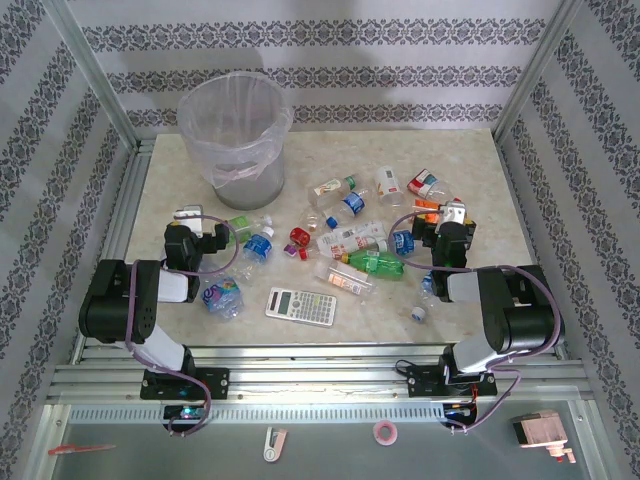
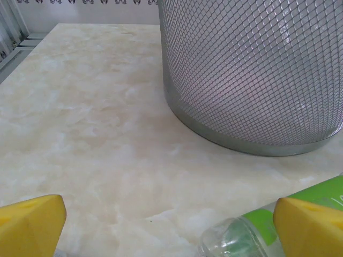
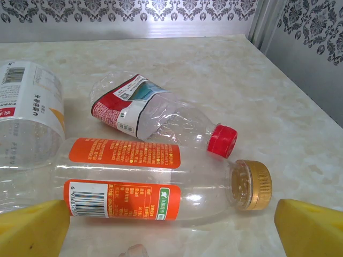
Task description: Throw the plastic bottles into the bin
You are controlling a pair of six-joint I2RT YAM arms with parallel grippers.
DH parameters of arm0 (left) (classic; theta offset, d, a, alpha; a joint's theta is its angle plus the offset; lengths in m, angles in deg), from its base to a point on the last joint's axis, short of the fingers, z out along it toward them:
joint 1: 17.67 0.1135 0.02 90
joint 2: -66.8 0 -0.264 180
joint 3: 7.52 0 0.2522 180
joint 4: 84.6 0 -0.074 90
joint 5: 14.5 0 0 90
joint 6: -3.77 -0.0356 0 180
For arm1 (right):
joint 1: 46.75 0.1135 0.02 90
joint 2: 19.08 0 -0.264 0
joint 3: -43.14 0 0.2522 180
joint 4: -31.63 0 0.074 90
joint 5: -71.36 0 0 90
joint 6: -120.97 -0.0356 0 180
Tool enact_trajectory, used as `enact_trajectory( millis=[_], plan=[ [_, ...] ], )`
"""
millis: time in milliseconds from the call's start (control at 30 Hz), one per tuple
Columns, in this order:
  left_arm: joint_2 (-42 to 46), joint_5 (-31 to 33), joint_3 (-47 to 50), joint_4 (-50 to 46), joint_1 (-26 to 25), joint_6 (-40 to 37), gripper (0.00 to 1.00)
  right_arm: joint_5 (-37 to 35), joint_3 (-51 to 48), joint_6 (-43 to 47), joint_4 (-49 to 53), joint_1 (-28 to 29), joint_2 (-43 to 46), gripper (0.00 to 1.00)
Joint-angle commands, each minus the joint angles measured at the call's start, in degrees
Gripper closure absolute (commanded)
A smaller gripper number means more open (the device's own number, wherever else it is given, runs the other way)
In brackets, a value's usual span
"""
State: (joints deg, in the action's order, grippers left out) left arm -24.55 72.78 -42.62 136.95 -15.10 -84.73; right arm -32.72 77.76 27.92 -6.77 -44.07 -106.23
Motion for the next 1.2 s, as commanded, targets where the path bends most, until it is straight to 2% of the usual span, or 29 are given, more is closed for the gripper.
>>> enact_trajectory(
  millis=[0, 967, 1100, 1167],
  plan=[
    [0.3, 0.3, 0.2, 0.8, -0.5, 0.3, 0.01, 0.3, -0.1, -0.2, -1.7, 0.1, 0.6, 0.02],
    [0.5, 0.1, 0.0, 0.3, -0.5, 0.4, 0.01, 1.5, -0.3, -0.5, -1.8, -0.4, 0.7, 0.02],
    [6.4, -0.8, -1.4, -7.3, -0.5, -0.3, 0.01, 1.5, -0.8, 1.8, -2.2, 1.2, 4.3, 0.02],
    [11.3, -0.9, -1.7, -11.5, -0.5, -0.4, 0.01, -4.5, 0.0, 3.5, 4.1, 4.2, 9.2, 0.02]
  ],
)
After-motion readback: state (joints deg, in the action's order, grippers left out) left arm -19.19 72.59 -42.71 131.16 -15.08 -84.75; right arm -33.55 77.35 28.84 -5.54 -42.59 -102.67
